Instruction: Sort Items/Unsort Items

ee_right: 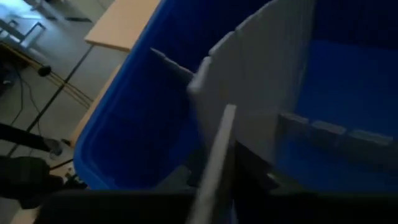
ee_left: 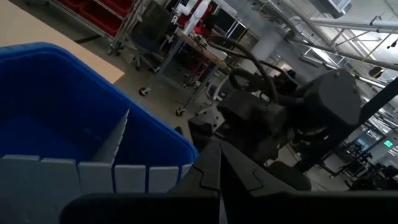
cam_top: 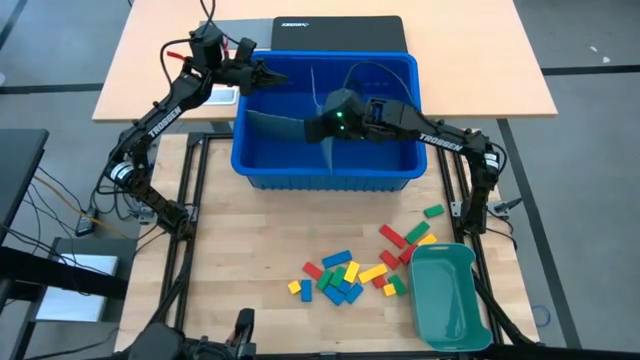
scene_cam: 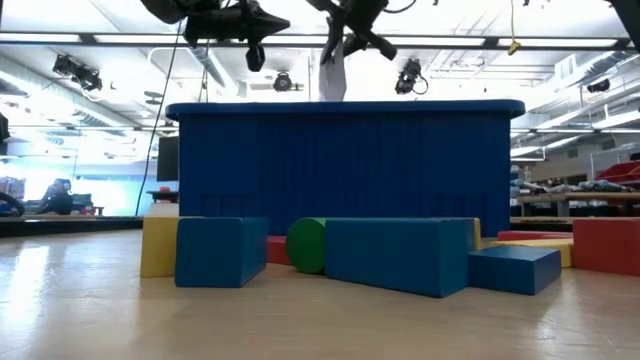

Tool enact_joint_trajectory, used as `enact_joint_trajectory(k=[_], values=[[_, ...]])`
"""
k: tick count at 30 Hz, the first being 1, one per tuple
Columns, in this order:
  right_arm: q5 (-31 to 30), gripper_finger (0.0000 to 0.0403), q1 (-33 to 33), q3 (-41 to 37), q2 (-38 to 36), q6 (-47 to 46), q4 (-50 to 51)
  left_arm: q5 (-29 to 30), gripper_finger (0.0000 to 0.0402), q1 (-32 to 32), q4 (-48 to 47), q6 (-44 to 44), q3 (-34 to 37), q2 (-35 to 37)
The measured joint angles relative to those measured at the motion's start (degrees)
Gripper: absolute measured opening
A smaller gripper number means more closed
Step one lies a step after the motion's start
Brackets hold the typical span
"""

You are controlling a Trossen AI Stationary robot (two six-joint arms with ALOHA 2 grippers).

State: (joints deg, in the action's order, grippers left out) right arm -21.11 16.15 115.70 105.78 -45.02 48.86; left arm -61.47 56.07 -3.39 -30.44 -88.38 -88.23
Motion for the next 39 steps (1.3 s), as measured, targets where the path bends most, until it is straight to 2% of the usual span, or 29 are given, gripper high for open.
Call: enact_joint_trajectory(k=[2,7,22,26,33,36,39], values=[[-2.0,0.0011,0.0,0.0,0.0,0.2,-0.2,0.0,0.0005,0.0,0.0,0.0,0.0,0.0],[-6.5,0.0007,-0.5,1.4,0.0,0.3,-1.2,0.1,0.0005,0.0,0.0,0.0,0.0,0.0],[-25.2,0.0002,-5.0,4.2,0.0,7.1,-8.1,2.5,0.0005,0.0,0.0,0.1,0.0,0.0],[-32.9,0.0001,-7.5,4.2,0.0,11.9,-12.2,3.4,0.0005,0.0,0.0,0.2,0.0,0.0],[-47.3,0.0001,-11.3,4.2,0.0,26.6,-23.0,5.8,0.0005,0.0,0.0,0.5,0.0,0.0],[-51.6,0.0,-12.1,4.2,0.0,31.3,-25.8,8.2,0.0005,0.0,0.0,1.6,0.0,0.0],[-54.6,0.0,-12.0,4.2,0.0,31.7,-25.5,11.3,0.0005,0.0,0.0,1.7,0.0,0.0]])
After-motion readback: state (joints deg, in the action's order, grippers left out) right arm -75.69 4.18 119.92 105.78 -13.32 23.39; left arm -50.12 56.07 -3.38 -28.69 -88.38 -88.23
